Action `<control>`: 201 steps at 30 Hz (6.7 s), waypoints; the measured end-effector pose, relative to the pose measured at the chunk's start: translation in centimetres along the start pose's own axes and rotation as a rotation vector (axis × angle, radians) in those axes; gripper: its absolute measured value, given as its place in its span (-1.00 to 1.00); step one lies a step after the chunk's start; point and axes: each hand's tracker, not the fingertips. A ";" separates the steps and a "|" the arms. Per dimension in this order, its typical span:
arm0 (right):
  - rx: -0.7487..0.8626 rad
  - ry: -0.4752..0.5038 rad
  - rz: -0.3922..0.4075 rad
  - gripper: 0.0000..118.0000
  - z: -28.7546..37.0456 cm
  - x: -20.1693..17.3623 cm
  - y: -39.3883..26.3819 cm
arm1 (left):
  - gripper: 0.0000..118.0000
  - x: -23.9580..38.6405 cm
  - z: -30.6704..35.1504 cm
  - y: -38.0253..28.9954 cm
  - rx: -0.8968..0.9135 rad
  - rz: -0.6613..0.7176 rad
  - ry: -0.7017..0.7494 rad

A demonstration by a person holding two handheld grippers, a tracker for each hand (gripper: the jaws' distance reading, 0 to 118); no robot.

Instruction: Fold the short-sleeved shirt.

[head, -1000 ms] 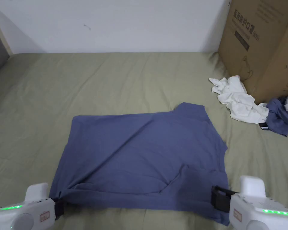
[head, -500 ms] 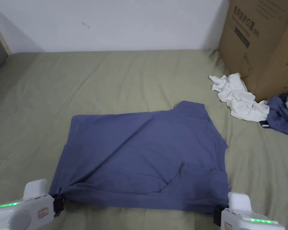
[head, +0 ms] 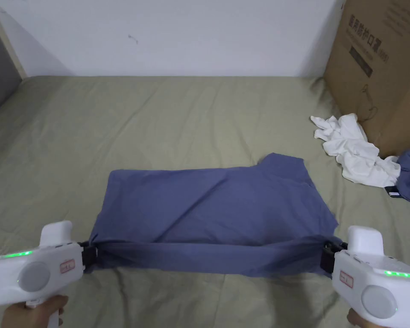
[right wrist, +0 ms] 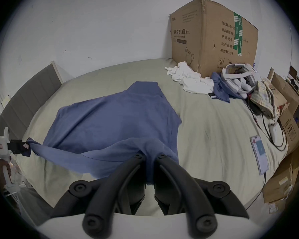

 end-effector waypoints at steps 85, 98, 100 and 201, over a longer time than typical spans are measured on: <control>0.345 -0.068 0.075 -0.96 7.1 -3.0 2.9 | 0.57 -1.0 -8.3 1.1 -0.201 -0.039 0.160; 0.137 -0.072 -0.037 -0.76 1.7 0.1 2.3 | -0.78 -0.1 -9.6 1.3 -0.208 -0.118 0.101; 0.031 -0.065 -0.056 -0.21 -0.6 1.1 1.9 | -0.78 -0.3 -8.5 1.6 -0.180 -0.107 0.078; 0.492 -0.035 0.114 -0.96 8.1 -6.7 7.1 | -0.94 4.4 1.0 9.4 0.301 -0.107 0.014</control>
